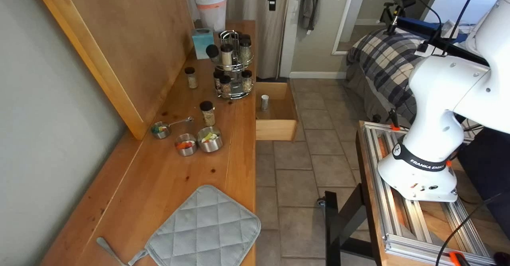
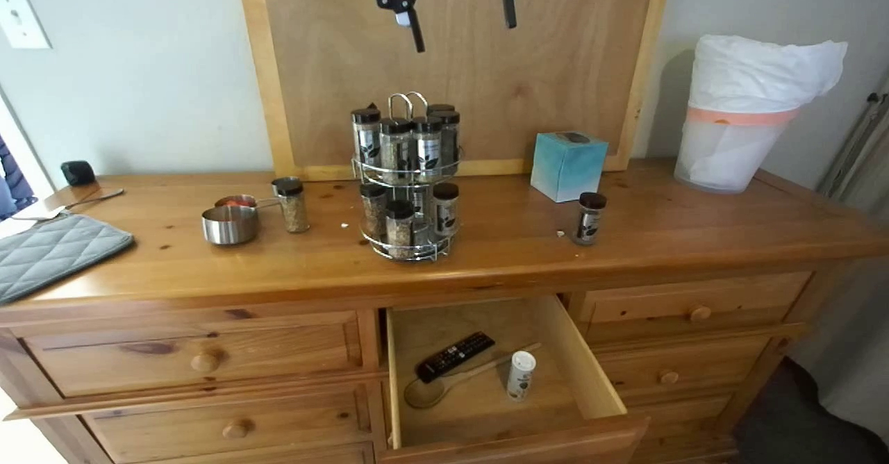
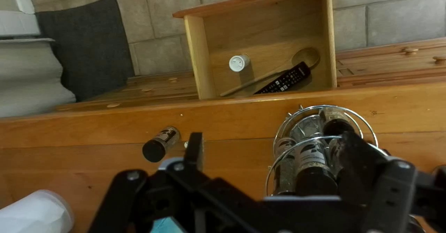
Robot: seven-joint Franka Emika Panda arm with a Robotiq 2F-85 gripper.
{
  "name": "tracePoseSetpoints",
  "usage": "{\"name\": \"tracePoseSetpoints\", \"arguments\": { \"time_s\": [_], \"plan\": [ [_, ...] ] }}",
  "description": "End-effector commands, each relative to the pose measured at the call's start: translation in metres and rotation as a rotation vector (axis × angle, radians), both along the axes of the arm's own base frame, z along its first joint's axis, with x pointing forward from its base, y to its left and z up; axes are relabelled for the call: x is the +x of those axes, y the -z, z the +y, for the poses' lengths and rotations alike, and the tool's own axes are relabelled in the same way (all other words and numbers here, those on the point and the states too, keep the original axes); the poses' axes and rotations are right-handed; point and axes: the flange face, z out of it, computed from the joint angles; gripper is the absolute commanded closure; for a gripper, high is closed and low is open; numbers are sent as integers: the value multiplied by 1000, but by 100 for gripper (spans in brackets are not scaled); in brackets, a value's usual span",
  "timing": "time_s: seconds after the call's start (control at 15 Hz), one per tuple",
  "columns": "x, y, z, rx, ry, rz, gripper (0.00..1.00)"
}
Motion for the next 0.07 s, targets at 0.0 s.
{"name": "tracePoseSetpoints", "arguments": {
  "time_s": [0.0],
  "plan": [
    [0, 0, 0, 0, 0, 0, 0]
  ]
}}
